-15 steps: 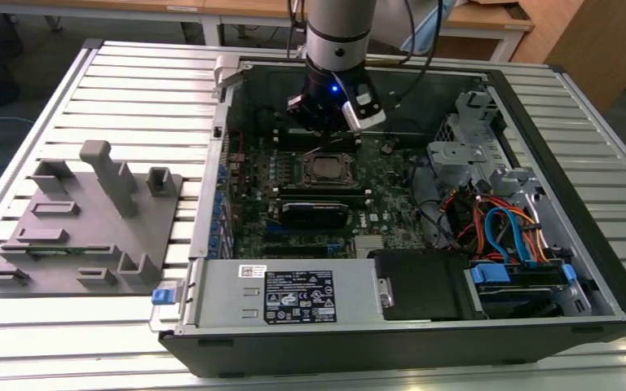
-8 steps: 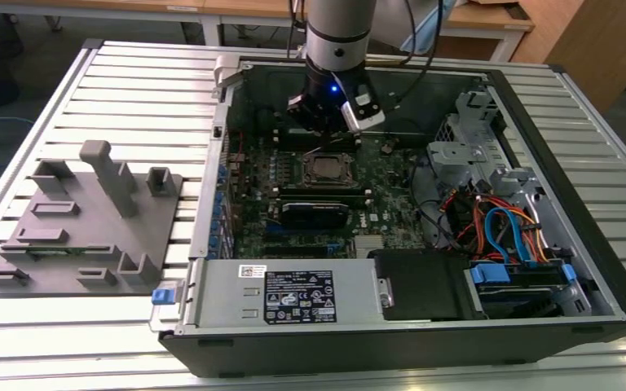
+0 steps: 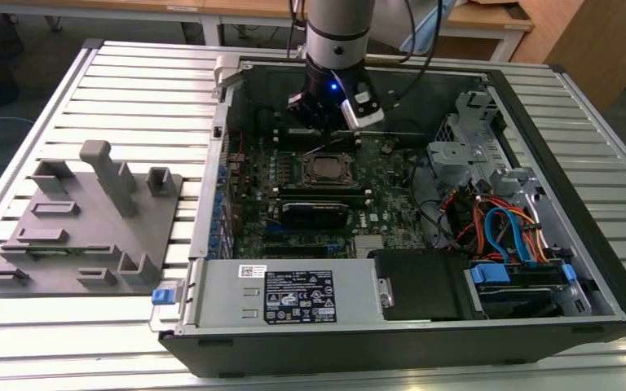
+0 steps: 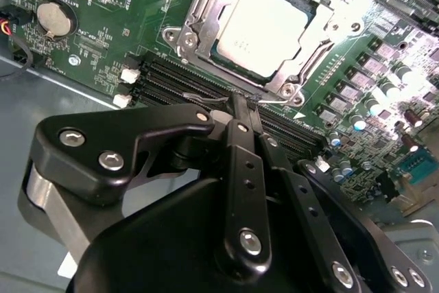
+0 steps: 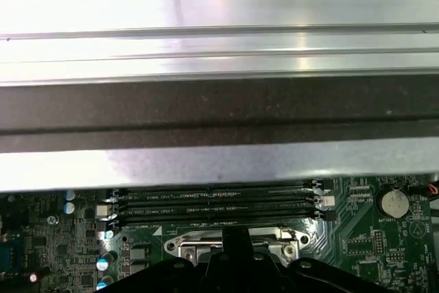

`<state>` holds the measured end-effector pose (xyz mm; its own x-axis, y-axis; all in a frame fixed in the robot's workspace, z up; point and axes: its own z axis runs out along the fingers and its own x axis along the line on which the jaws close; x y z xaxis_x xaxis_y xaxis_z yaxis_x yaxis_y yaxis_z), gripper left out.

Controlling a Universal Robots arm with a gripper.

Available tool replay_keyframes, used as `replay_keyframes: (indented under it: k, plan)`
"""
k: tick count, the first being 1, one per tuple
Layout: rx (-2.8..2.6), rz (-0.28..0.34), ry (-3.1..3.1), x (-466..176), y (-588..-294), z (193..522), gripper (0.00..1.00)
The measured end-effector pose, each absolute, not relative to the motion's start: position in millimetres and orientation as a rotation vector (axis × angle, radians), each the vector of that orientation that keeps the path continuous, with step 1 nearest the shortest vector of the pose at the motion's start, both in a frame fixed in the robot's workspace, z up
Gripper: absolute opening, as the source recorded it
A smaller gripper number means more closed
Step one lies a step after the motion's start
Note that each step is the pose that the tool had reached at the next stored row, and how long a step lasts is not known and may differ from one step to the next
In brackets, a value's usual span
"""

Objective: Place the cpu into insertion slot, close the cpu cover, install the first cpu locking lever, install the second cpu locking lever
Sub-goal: 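Install the first cpu locking lever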

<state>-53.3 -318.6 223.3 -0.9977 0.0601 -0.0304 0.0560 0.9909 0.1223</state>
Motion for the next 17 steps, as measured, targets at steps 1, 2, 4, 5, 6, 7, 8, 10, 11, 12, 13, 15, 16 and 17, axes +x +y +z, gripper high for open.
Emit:
replay_keyframes:
  k: [1, 2, 4, 5, 6, 7, 8, 10, 11, 12, 13, 15, 16, 17]
  plan:
    - [0.09, 0.189, 3.101, -53.3, -318.1, 223.3, 0.11]
    - [0.09, 0.189, 3.101, -53.3, -317.9, 223.2, 0.11]
    - [0.09, 0.191, 3.1, -52.9, -317.7, 222.9, 0.11]
    - [0.09, 0.191, 3.1, -52.3, -317.6, 222.7, 0.11]
    - [0.09, 0.191, 3.1, -51.6, -317.5, 222.6, 0.11]
    - [0.09, 0.191, 3.1, -50.9, -317.4, 222.5, 0.11]
    - [0.09, 0.191, 3.101, -50.5, -317.1, 222.4, 0.11]
    - [0.09, 0.191, 3.1, -50.2, -316.3, 222.1, 0.11]
    - [0.09, 0.191, 3.101, -50.1, -315.7, 222.1, 0.11]
    - [0.09, 0.191, 3.1, -50.0, -315.0, 222.0, 0.11]
    - [0.09, 0.191, 3.101, -49.8, -314.2, 222.0, 0.11]
    - [0.09, 0.191, 3.101, -49.3, -313.0, 221.7, 0.11]
    - [0.09, 0.191, 3.101, -48.7, -312.8, 221.5, 0.11]
    - [0.09, 0.191, 3.101, -47.9, -312.7, 221.4, 0.11]
